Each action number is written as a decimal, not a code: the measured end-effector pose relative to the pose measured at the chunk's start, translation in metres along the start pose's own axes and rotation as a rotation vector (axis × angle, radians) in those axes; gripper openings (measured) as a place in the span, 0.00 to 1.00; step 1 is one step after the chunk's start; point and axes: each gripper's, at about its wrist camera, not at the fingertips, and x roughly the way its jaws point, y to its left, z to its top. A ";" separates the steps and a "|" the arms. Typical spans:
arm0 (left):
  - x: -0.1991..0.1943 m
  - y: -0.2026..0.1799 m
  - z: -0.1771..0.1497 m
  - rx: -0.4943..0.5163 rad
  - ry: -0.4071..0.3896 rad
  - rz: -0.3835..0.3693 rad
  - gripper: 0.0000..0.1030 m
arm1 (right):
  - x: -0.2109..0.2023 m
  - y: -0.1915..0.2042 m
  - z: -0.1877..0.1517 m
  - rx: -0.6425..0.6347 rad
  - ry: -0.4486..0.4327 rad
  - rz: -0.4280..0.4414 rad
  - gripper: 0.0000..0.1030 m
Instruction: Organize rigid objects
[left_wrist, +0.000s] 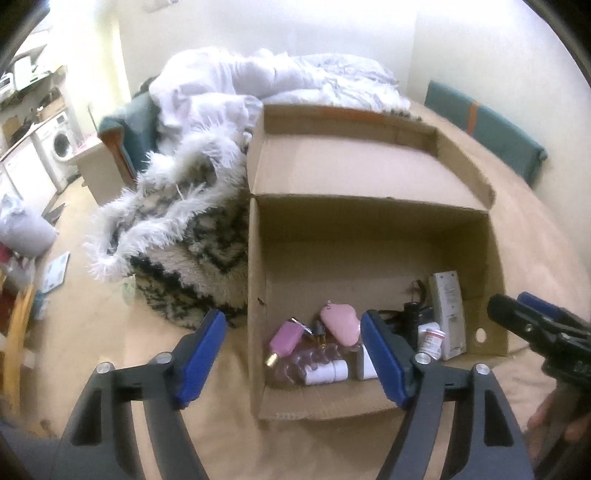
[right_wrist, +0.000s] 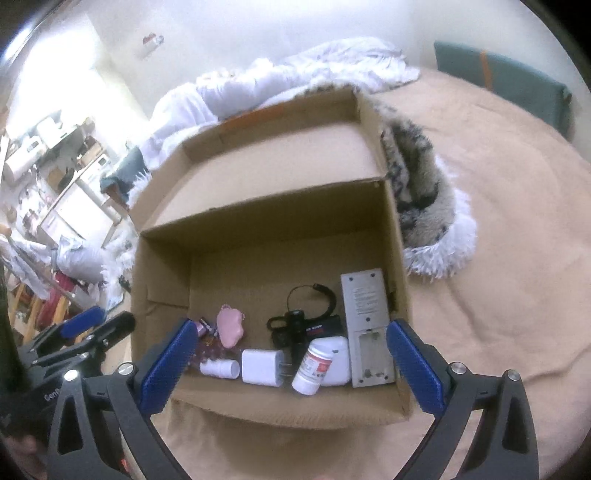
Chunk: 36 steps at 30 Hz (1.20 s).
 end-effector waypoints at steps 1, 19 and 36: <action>-0.006 0.002 -0.003 0.001 -0.007 0.001 0.71 | -0.004 -0.001 -0.003 0.009 0.000 -0.004 1.00; -0.051 0.026 -0.064 -0.043 0.041 -0.001 0.72 | -0.054 0.023 -0.068 -0.002 -0.049 -0.021 1.00; -0.053 0.029 -0.059 -0.084 -0.023 0.026 0.97 | -0.049 0.030 -0.067 -0.050 -0.095 -0.067 1.00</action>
